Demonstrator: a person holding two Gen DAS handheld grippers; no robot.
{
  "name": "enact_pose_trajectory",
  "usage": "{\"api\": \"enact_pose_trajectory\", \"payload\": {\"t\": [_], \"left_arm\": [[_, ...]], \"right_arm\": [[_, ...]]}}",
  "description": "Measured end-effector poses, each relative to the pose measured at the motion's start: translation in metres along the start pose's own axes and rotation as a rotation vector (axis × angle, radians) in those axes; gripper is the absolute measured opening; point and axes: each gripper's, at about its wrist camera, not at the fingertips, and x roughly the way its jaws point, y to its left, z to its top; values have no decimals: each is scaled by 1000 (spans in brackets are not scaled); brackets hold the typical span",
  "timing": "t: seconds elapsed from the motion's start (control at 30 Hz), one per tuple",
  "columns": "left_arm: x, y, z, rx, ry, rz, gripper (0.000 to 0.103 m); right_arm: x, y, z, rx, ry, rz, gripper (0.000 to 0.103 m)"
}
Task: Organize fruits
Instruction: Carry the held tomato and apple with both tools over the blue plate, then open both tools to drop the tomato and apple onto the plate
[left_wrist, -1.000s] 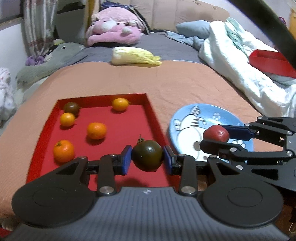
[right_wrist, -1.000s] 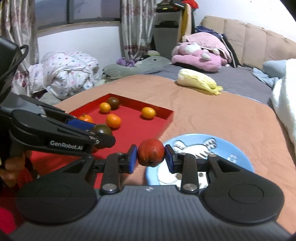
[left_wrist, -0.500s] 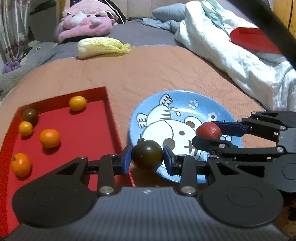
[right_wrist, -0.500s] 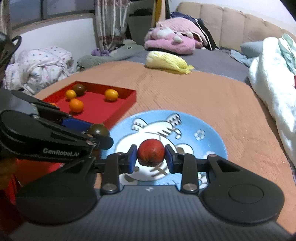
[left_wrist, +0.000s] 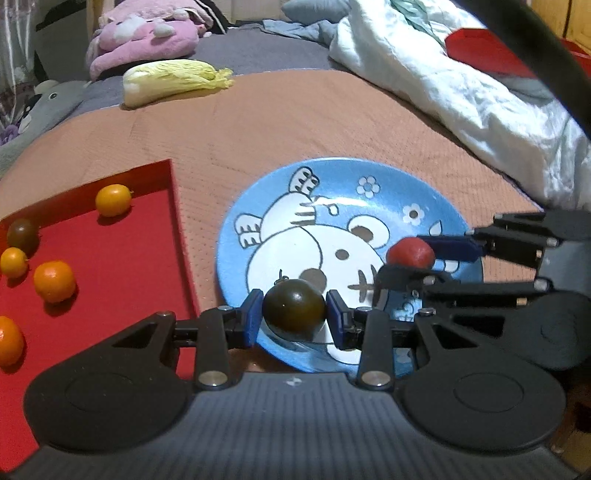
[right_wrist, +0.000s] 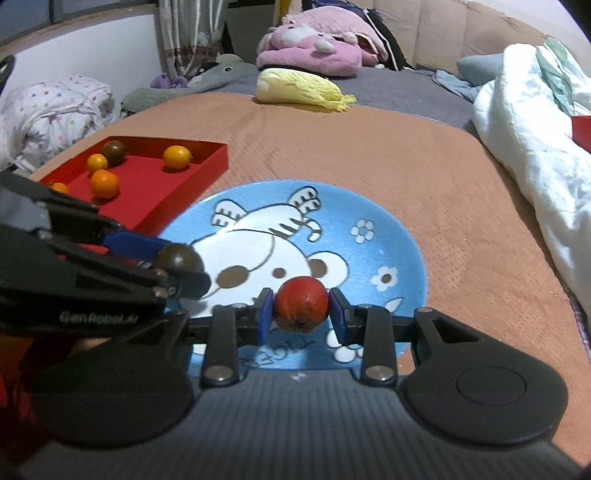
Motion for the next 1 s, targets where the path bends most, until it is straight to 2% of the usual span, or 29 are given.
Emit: {"api": "enact_pose_trajectory", "payload": {"t": [0.4, 0.43, 0.53, 0.63, 1.0], "left_arm": [[-5, -2, -4, 8, -17, 1, 44], [-7, -3, -5, 8, -18, 0, 45], [-12, -3, -6, 6, -31, 2, 50], [-20, -1, -6, 1, -42, 20, 61], [-61, 16, -13, -35, -114, 44, 66]], "right_arm": [[5, -2, -4, 2, 16, -39, 36], [5, -3, -4, 5, 13, -44, 39], [2, -6, -1, 23, 0, -46, 59], [-3, -9, 0, 37, -16, -62, 70], [-18, 7, 14, 0, -65, -42, 73]]}}
